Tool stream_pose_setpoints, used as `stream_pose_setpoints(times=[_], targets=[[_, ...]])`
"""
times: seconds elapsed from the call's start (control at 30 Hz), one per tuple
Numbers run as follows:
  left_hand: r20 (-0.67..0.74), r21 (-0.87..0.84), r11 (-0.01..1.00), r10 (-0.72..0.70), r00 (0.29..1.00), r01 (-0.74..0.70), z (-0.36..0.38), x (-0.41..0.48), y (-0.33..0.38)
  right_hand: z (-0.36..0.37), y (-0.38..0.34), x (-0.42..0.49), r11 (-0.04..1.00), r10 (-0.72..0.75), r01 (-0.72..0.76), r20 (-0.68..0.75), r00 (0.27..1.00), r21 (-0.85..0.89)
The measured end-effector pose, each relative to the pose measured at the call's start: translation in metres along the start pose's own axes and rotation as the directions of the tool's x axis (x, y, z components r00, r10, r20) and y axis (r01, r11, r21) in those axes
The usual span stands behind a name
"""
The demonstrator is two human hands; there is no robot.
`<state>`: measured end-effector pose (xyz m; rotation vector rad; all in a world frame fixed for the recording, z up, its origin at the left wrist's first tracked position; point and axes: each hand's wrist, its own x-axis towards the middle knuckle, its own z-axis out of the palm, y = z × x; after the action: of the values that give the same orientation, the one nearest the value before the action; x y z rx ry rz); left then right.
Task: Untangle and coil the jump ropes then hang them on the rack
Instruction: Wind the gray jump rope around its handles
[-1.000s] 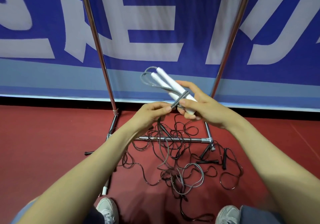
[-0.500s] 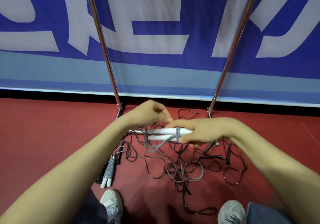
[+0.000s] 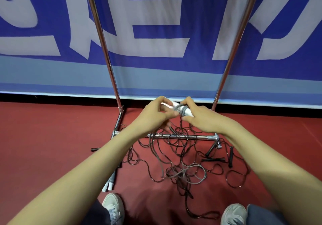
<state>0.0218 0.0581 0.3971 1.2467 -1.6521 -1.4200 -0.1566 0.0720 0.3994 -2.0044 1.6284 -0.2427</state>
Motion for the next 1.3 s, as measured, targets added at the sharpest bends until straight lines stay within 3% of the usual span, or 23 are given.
stream_pose_setpoints(times=[0.1,0.17,0.27,0.33,0.43,0.5,0.6,0.67,0.77,0.87,0.97,1.07,1.3], targets=[[0.147,-0.001,0.995,-0.101,0.984,0.102,0.000,0.002,0.001,-0.001,-0.001,0.006,0.999,-0.016,0.023,-0.178,0.984,0.037],[0.170,-0.023,0.992,-0.117,0.978,0.123,-0.001,0.003,-0.001,-0.005,-0.002,0.007,0.997,-0.028,0.046,-0.265,0.964,0.060],[-0.050,-0.090,0.994,-0.067,0.996,0.063,-0.007,0.009,-0.001,-0.006,-0.004,0.007,0.994,-0.028,0.060,-0.300,0.954,0.097],[-0.200,-0.026,1.000,0.010,0.980,-0.016,-0.011,0.011,0.000,-0.005,-0.005,0.008,0.988,-0.006,0.054,-0.311,0.951,0.146],[-0.269,0.067,0.996,0.075,0.960,-0.059,-0.012,0.011,0.003,-0.005,-0.007,0.012,0.968,0.042,0.046,-0.342,0.939,0.245],[-0.238,0.016,0.999,0.046,0.970,-0.043,-0.012,0.011,0.006,-0.005,-0.006,0.014,0.959,0.061,0.044,-0.354,0.933,0.281],[-0.094,-0.257,0.966,-0.030,0.995,0.005,-0.017,0.011,0.010,-0.006,-0.004,0.016,0.932,0.059,0.077,-0.356,0.933,0.355],[-0.071,-0.326,0.945,-0.014,0.997,-0.010,-0.025,0.012,0.010,-0.009,-0.005,0.016,0.872,0.039,0.121,-0.313,0.949,0.475],[-0.152,-0.291,0.954,0.034,0.988,-0.078,-0.031,0.013,0.010,-0.012,-0.011,0.013,0.708,-0.033,0.186,-0.231,0.972,0.682],[-0.223,-0.160,0.968,0.157,0.962,-0.194,-0.027,0.011,0.008,-0.014,-0.018,0.010,0.594,-0.080,0.226,-0.223,0.972,0.772],[-0.137,-0.116,0.957,0.249,0.959,-0.265,-0.021,0.009,0.006,-0.016,-0.018,0.009,0.517,-0.089,0.247,-0.236,0.968,0.819],[-0.041,-0.110,0.955,0.273,0.961,-0.276,-0.017,0.008,0.006,-0.018,-0.017,0.006,0.492,-0.086,0.238,-0.225,0.971,0.838],[-0.003,-0.048,0.957,0.288,0.958,-0.287,-0.011,0.005,0.001,-0.013,-0.015,0.007,0.484,0.000,0.207,-0.237,0.972,0.850]])
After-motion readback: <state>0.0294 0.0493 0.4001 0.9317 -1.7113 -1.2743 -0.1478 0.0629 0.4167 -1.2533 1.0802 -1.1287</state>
